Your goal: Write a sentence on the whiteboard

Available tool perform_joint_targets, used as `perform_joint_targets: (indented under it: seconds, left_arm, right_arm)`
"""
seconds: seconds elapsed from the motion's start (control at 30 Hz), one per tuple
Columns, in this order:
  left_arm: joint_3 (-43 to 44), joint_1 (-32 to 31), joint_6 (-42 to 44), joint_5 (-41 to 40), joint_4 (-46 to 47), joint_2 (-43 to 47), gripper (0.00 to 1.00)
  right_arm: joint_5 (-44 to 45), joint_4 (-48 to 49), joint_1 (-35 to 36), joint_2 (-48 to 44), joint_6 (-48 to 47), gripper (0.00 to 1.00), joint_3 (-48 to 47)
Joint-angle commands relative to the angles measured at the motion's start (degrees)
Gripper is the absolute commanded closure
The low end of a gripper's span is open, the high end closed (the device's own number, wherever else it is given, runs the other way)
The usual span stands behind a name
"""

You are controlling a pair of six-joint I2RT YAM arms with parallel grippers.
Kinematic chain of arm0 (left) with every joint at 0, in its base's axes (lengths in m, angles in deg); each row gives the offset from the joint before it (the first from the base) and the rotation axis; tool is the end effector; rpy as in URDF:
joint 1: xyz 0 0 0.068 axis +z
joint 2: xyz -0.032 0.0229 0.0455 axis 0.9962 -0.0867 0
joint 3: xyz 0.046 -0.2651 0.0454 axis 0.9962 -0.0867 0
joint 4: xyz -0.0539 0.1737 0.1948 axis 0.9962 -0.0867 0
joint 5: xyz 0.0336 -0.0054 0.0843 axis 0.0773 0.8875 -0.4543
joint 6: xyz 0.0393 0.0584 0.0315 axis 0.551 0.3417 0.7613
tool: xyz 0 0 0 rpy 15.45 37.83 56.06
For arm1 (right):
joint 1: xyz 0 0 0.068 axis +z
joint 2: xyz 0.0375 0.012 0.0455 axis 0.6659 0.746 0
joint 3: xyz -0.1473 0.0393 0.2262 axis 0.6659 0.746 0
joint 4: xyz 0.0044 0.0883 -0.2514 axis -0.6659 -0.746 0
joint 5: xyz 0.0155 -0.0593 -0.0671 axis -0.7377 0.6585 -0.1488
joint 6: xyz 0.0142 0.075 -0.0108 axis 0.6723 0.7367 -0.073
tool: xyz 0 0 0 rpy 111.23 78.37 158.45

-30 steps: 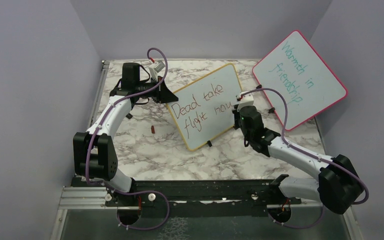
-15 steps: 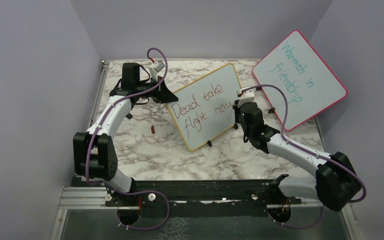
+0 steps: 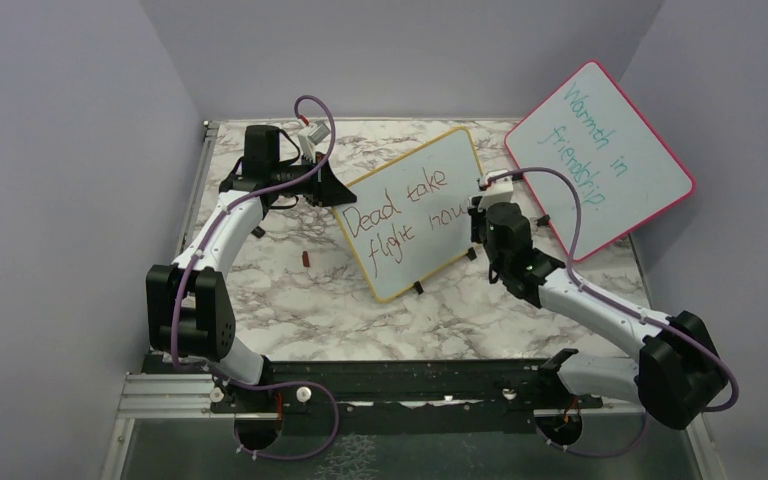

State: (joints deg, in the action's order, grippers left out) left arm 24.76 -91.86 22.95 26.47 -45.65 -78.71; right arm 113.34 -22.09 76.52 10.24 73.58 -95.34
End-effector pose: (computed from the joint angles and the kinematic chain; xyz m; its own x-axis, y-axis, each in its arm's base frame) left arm 0.3485 -0.0978 0.2909 -0.6379 0.0423 -0.7690 0.6984 0.4525 -0.5544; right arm 0.2615 0.1447 0.2417 -0.2670 -0.1285 -0.9551 -0.1309 0.9867 -0.0962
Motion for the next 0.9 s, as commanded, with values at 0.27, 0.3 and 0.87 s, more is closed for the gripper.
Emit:
perform_joint_targets:
  seconds: [0.27,0.3,0.87]
  left_arm:
    - [-1.3,0.6,5.9,-13.3,-2.6,-2.5,1.0]
    - [-1.3,0.6,5.9,-13.3,-2.5,-2.5,1.0]
    - [-1.4,0.6,6.1,-13.2,-2.6,-2.5,1.0]
  right_arm:
    - [1.2,-3.2,-0.3,-4.8,4.0,0.99,3.8]
    - [1.3,-3.3,-0.3,-4.7,4.0,1.0,3.9]
    - [-1.1,1.0,-1.5,-0.3,3.7,0.99,3.9]
